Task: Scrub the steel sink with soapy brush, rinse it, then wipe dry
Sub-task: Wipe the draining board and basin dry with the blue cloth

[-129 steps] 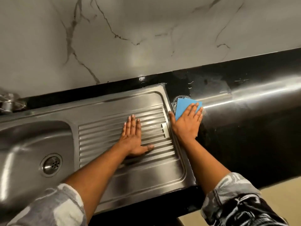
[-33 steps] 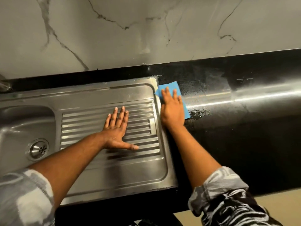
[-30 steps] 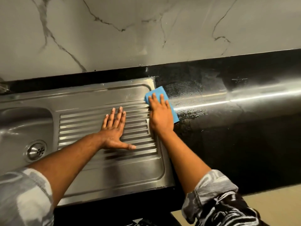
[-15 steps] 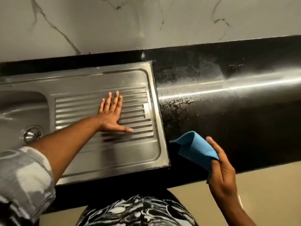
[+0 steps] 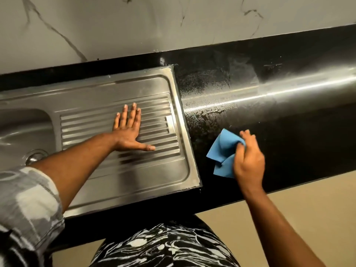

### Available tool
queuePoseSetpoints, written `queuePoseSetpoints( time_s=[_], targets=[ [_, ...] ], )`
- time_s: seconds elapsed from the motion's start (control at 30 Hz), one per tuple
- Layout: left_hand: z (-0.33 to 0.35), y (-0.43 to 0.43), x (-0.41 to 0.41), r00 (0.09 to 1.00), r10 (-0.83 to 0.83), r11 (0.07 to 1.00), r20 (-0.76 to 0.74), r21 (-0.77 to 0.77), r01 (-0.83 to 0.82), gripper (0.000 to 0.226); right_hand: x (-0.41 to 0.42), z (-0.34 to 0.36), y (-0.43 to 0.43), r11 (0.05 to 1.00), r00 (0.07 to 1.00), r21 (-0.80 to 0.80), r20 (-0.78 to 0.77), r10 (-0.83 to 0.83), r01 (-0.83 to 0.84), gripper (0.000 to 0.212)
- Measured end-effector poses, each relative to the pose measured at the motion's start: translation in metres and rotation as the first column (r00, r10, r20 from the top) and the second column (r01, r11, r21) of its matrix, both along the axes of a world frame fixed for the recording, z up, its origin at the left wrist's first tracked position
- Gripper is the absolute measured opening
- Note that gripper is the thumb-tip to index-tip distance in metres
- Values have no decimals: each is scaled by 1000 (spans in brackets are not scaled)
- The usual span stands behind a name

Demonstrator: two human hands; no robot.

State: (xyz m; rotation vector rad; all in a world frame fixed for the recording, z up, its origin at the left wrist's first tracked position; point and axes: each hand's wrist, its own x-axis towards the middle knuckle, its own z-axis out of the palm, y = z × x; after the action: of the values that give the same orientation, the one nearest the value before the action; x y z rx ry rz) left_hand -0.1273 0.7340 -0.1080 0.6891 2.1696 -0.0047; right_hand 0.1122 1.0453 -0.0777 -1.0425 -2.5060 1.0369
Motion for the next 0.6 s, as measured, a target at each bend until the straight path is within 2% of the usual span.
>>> queuePoseSetpoints(
  time_s=[0.07, 0.1, 0.17, 0.27, 0.4, 0.5, 0.6],
  targets=[
    [0, 1, 0, 1000, 0, 1000, 3, 5, 0, 161, -9, 8, 19, 998, 998, 37, 25, -50, 49, 53],
    [0, 1, 0, 1000, 0, 1000, 1, 2, 0, 162, -10, 8, 21, 998, 999, 69, 37, 0, -3, 55],
    [1, 1, 0, 1000, 1, 1000, 2, 2, -1, 163, -4, -4, 8, 967, 970, 128, 129, 206, -222, 61],
    [3, 1, 1, 1000, -2, 1000, 21, 15, 2, 162, 21, -31, -19, 839, 821, 168, 374, 431, -517, 71],
    [2, 0, 0, 1000, -10, 1000, 19, 11, 10, 162, 23, -36, -2, 771, 813, 322, 418, 404, -549, 89],
    [2, 1, -1, 1000, -10, 1000, 27, 9, 10, 162, 11, -47, 11, 724, 764, 341, 515, 390, -599, 90],
    [2, 0, -2, 1000, -13, 1000, 21, 9, 13, 161, -3, -62, 10, 776, 805, 346, 495, 326, -528, 81]
  ],
)
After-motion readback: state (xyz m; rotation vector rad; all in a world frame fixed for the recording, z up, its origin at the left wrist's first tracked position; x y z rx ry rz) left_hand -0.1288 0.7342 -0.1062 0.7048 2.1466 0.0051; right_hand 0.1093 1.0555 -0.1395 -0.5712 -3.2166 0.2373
